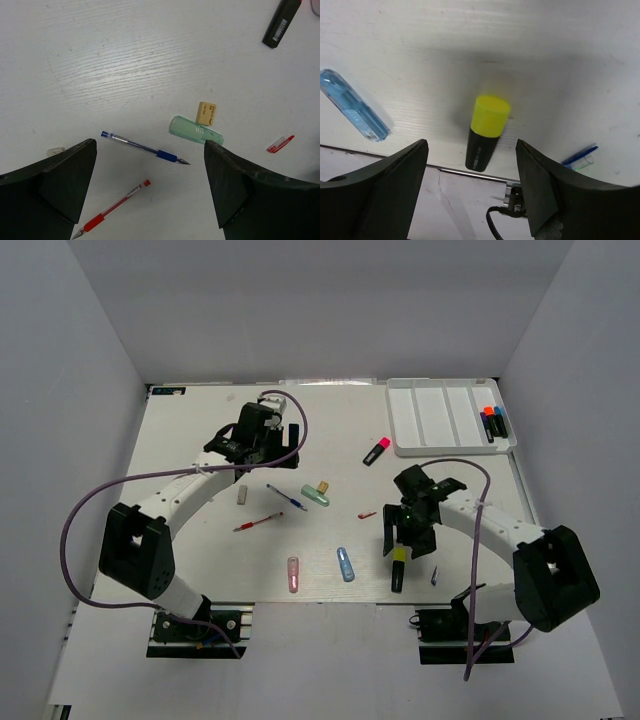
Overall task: Sort the stationery into containers
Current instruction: Grab a piece of stationery with the right arm
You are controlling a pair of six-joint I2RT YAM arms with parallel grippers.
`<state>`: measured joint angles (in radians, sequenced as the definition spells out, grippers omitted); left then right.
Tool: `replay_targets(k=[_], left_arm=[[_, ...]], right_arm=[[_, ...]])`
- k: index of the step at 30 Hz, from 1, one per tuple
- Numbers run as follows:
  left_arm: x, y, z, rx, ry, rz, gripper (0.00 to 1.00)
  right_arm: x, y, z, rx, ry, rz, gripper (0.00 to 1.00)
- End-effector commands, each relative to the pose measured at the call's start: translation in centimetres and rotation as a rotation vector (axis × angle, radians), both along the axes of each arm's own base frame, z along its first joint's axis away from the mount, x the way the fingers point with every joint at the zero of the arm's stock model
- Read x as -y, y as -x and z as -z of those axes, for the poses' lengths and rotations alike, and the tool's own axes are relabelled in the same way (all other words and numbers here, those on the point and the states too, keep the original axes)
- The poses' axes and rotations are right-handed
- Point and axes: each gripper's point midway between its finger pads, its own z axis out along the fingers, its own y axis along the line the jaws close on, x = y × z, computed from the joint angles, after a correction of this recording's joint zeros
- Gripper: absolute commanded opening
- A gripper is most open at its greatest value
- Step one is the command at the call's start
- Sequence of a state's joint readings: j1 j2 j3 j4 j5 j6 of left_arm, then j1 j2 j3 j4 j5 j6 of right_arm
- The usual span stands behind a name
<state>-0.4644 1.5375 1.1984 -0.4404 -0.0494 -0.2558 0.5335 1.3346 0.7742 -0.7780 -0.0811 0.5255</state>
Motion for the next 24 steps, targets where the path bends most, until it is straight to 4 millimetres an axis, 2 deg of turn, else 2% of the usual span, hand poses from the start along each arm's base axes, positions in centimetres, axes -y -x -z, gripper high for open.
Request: replay_targets(k=[1, 7, 11, 13, 16, 20, 21, 23, 24], left_arm=[[-0.3, -0.6, 0.2, 0.013, -0.001, -0.015, 0.97], [-1.1, -0.7, 0.5, 0.006, -0.006, -0.025, 0.97], [-1.7, -0.8, 0.4, 0.008, 0.007, -0.039, 0.97], [-1.6, -0.7, 0.6, -0.001, 0.013, -0.034, 0.97], [-1.7, -0.7, 1.0, -0.01, 0.02, -0.036, 0.97], [-1.5, -0.9, 1.0, -0.014, 0.026, -0.03, 0.97], [-1.8, -1.1, 0.7, -0.008, 0.029, -0.039, 0.97], [-1.7, -1.2, 0.7, -0.004, 0.032, -0.036, 0.97], [-1.7, -1.2, 0.8, -0.006, 0.032, -0.035, 0.96]], right_arm=[[-1.1, -1.2, -0.2, 0.031, 0.002, -0.001, 0.76], [-0.4, -0.2, 0.8, -0.002, 0.051, -0.01, 0.74], [-0.4, 0.7, 1.3, -0.011, 0.049, -0.009, 0.62], [-0.2, 1.0, 2.0, -0.01, 0.049, -0.021, 0.62], [0.2, 0.6, 2.7, 0.017, 0.068, -0.039, 0.54], [-0.2, 0.6, 3.1, 0.018, 0.044, -0.02, 0.53], [-0.3, 0.5, 3.1, 0.022, 0.038, -0.021, 0.49], [-0.4, -0.2, 3.0, 0.053, 0.038, -0.029, 0.34], [-0.5, -0.5, 2.9, 0.064, 0.04, -0.034, 0.2]])
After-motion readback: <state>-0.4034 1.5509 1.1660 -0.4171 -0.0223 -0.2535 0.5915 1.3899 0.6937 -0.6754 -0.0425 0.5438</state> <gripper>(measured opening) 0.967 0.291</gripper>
